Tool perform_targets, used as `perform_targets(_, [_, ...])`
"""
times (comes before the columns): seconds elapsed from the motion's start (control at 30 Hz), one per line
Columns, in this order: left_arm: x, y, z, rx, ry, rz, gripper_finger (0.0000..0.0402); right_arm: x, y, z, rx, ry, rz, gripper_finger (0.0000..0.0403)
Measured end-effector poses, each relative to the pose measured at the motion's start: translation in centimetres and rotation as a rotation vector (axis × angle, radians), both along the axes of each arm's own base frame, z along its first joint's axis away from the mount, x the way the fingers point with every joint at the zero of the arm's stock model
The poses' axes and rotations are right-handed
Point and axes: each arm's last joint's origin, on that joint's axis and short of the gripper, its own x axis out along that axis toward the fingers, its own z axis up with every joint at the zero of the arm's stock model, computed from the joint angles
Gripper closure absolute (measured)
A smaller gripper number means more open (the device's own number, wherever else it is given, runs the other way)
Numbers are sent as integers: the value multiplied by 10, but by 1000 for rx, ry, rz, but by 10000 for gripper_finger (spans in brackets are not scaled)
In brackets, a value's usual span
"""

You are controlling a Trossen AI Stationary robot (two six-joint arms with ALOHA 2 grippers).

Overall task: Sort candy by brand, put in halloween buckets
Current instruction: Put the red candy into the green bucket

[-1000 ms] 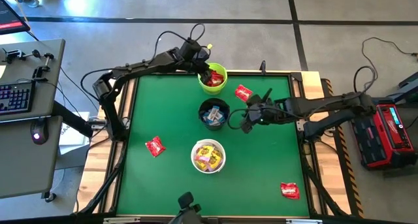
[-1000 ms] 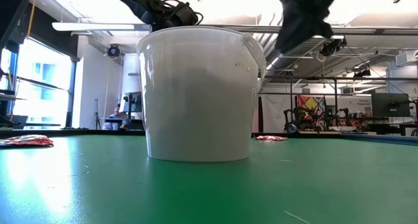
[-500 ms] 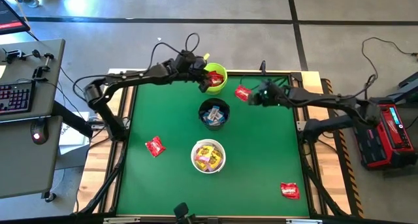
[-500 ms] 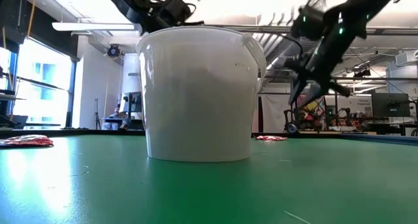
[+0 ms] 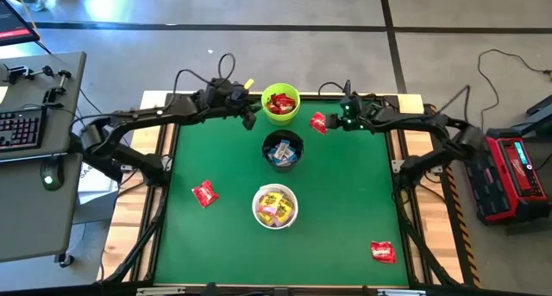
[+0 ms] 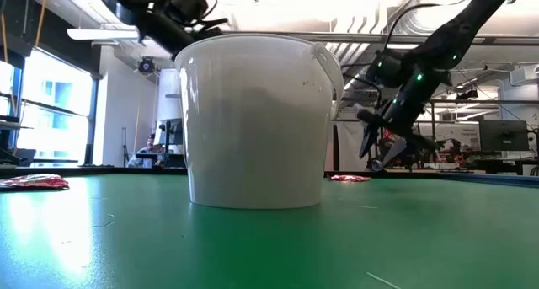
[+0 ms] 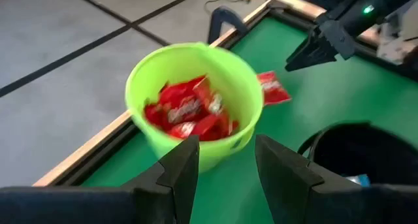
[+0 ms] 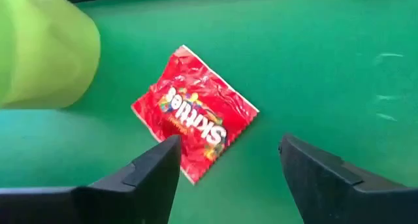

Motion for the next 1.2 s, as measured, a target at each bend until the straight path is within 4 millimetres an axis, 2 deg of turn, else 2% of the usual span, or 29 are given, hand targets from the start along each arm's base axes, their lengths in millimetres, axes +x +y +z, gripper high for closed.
perform_targets(0.27, [-23,-10,-6,3,15,63,259,11,-9,-22,0,-4,-7,195])
perform_targets(0.57, [-28,-13,-13,-28,38,74,259,18,-15,-38,-6,-3,-11,258])
perform_targets(0.73, [-29,-13,-17,-44,52,77,259,19,-16,-39,-29,3,-26,307])
perform_targets(0.93, [-29,-14,-18,-54,55,81,259,18,-18,-39,-50,14,-19,389])
perform_targets(1.1, [-28,-16,-18,-59,63,72,259,14,-16,-34,-34,27,20,400])
perform_targets(1.2, [-27,-19,-19,-62,66,62,259,12,-14,-24,-27,76,84,401])
